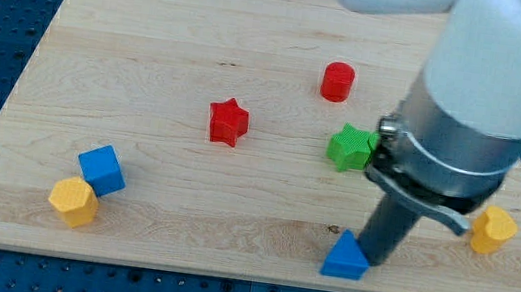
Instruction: Move the blue triangle to the bottom center
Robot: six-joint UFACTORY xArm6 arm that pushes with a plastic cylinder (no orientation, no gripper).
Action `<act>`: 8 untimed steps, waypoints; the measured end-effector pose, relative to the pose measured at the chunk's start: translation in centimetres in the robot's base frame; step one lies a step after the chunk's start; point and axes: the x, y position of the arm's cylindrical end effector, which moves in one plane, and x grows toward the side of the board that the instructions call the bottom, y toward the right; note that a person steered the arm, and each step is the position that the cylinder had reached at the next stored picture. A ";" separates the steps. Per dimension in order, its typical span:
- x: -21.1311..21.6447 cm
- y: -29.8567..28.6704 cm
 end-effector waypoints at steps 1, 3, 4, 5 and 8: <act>0.0 -0.4; 2.3 7.2; 2.5 7.1; 2.5 4.4; 2.5 -10.1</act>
